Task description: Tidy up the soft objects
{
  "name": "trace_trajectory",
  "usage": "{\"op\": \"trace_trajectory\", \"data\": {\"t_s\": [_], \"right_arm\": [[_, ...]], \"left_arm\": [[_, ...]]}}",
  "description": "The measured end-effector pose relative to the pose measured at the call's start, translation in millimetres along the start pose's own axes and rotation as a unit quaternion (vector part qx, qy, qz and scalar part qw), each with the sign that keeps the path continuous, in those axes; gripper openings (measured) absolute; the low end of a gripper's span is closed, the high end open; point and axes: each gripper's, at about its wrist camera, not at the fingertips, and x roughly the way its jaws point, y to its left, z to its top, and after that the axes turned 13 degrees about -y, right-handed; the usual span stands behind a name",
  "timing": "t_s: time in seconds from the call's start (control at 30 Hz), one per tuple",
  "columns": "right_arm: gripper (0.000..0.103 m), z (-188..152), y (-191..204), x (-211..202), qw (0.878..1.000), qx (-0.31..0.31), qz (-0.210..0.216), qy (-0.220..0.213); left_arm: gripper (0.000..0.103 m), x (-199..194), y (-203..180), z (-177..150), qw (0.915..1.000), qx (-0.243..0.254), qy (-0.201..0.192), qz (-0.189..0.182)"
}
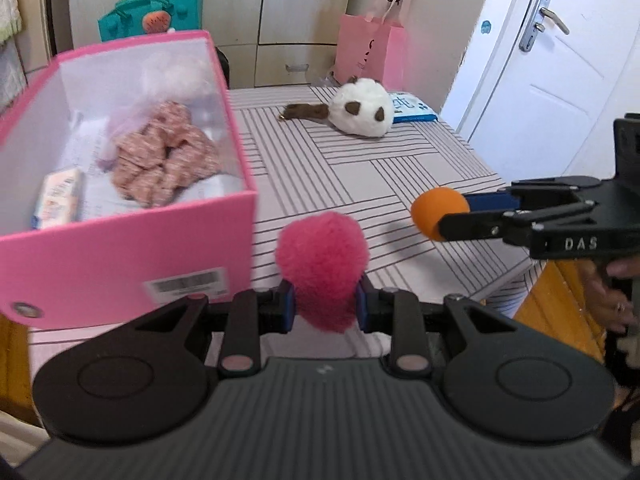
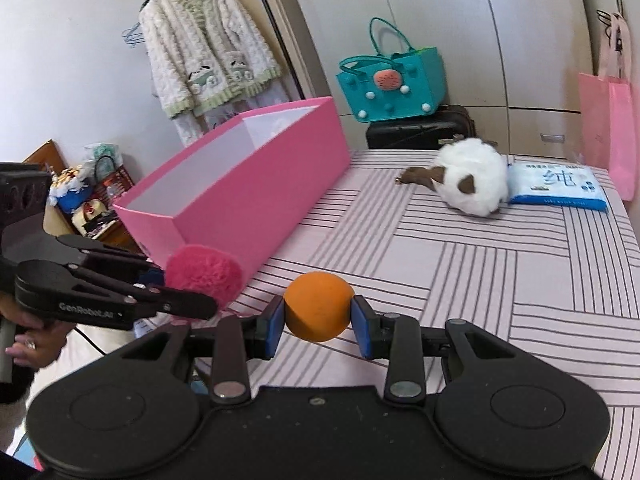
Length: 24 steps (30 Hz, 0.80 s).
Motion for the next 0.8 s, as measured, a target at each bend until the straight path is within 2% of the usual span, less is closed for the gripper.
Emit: {"op": "trace_trajectory", "data": {"t_s": [0.13,0.27,0.33,0.5,0.63,0.7,0.8], "right_arm": [[0.041,7,7,-2,1.000,0.007,0.017,0.006],[0.041,10,13,-2,0.999,0.014,0.037,0.030],[0.041,15,19,-3,0.999,0.008,0.039,0.028],[0.041,37,42,-10,0.998,-0.012,0.067,-0.003],[0.041,55,65,-14,0.994,-0.044,0.094,-0.033],[0.041,63,78,-14,0.991,-0.070,0.097,-0.056],[0.041,76,91,-10,0.987,-0.111,0.079,-0.080]], "left_arm": [[0.027,-23,6,7,0.9999,0.009,-0.002,-0.005],[0.027,-42,10,11,0.9989,-0.011,0.007,-0.044],[0.027,-49,10,12,0.9986,-0.011,0.005,-0.051],[0.027,-70,8,26,0.9988,0.014,-0.025,-0.041],[0.027,-87,9,39,0.9970,0.038,-0.065,-0.020],[0.027,-93,14,41,0.9951,0.039,-0.091,-0.003],[0.027,-90,26,40,0.9935,0.023,-0.109,0.024]]}}
